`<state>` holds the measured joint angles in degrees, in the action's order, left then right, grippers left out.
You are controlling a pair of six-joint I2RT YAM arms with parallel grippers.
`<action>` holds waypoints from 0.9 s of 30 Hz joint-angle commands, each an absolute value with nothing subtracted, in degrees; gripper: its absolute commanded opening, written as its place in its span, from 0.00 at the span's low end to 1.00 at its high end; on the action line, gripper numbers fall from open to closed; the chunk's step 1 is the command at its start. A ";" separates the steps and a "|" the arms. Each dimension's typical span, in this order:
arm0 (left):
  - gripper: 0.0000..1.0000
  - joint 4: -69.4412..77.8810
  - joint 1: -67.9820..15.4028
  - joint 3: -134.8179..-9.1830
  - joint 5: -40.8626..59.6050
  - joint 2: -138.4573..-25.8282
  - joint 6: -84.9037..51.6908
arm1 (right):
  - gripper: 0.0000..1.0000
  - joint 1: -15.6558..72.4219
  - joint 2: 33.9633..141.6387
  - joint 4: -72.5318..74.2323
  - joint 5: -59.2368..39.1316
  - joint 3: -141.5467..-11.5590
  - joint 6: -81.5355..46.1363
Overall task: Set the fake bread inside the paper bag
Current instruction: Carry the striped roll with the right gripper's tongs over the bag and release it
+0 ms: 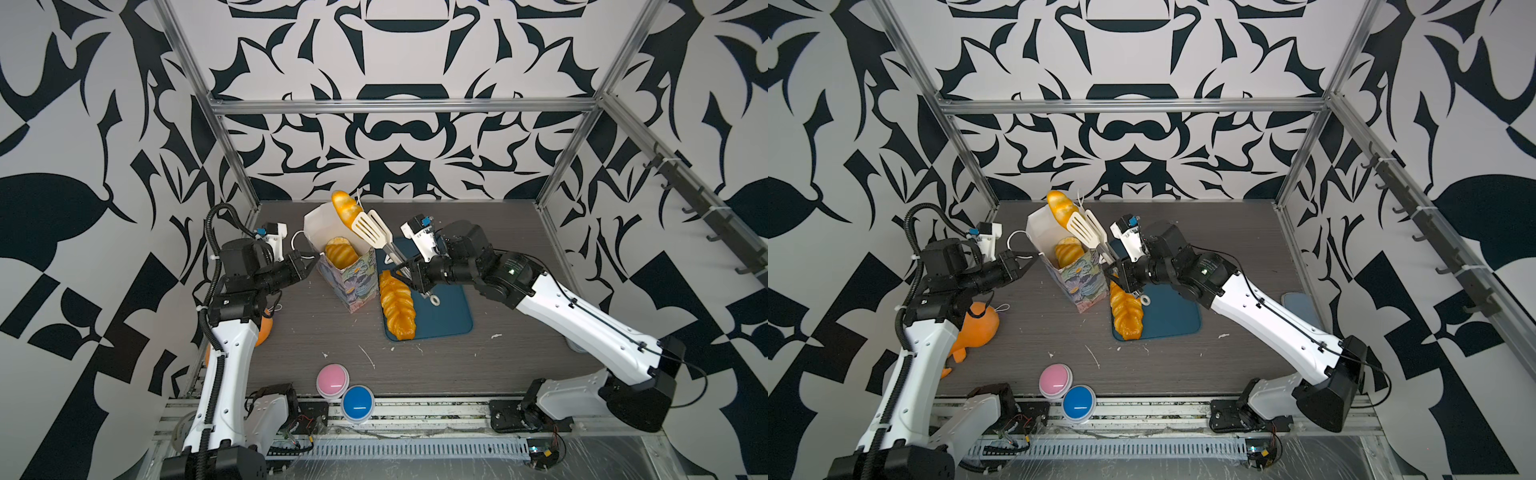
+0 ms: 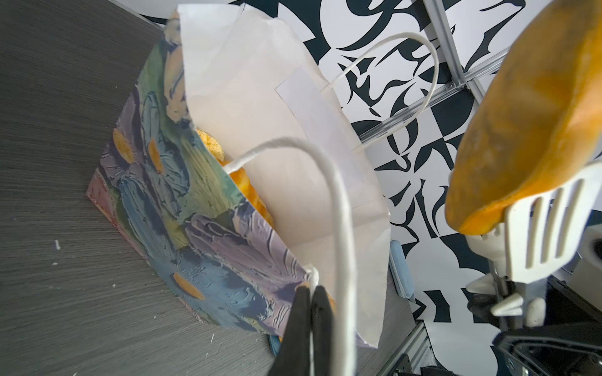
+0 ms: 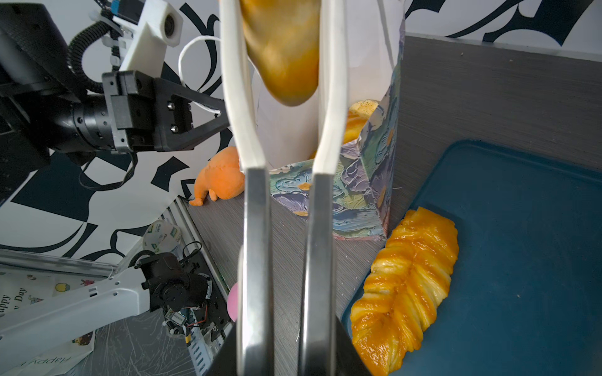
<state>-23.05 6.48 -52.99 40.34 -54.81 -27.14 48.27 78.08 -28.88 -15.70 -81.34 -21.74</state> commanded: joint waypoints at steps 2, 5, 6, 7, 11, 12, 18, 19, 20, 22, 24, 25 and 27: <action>0.00 -23.99 6.68 -53.04 41.22 -54.12 -26.91 | 0.32 48.69 78.76 -24.25 -15.67 -84.20 -22.42; 0.00 -23.99 6.72 -52.92 41.22 -54.05 -26.94 | 0.32 48.68 79.79 -24.26 -15.99 -84.47 -22.73; 0.00 -23.99 6.68 -52.93 41.14 -54.02 -26.91 | 0.32 48.70 80.08 -24.21 -16.00 -84.54 -22.76; 0.00 -23.99 6.68 -52.91 41.15 -54.04 -26.89 | 0.32 48.68 80.34 -24.17 -16.02 -84.55 -22.74; 0.00 -24.01 6.71 -52.91 41.15 -54.05 -26.93 | 0.32 48.73 81.19 -24.02 -16.08 -84.55 -22.93; 0.00 -23.99 6.68 -52.95 41.13 -54.05 -26.87 | 0.32 48.77 81.42 -24.11 -16.08 -84.51 -22.96; 0.00 -23.99 6.68 -52.85 41.04 -54.12 -26.87 | 0.32 48.78 82.19 -24.08 -15.68 -83.85 -23.21; 0.00 -24.05 6.68 -52.84 41.09 -54.17 -26.86 | 0.32 48.78 82.27 -24.16 -15.58 -83.78 -23.30; 0.00 -23.91 6.68 -52.87 41.04 -54.18 -26.85 | 0.32 48.76 82.53 -24.25 -15.47 -83.77 -23.40; 0.00 -23.91 6.68 -52.91 41.14 -54.20 -26.85 | 0.32 48.78 82.86 -24.40 -15.34 -83.74 -23.39; 0.00 -24.00 6.68 -52.86 40.97 -54.14 -26.81 | 0.33 48.78 83.10 -24.50 -15.16 -83.67 -23.55; 0.00 -23.99 6.68 -52.83 41.06 -54.14 -26.81 | 0.32 48.78 83.13 -24.52 -15.08 -83.67 -23.52; 0.00 -24.00 6.68 -52.82 41.07 -54.14 -26.82 | 0.33 48.77 83.16 -24.59 -15.07 -83.61 -23.51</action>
<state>-23.05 6.48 -52.99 40.34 -54.81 -27.09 48.49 84.38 -28.51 -15.51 -81.47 -23.46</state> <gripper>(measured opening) 0.052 0.334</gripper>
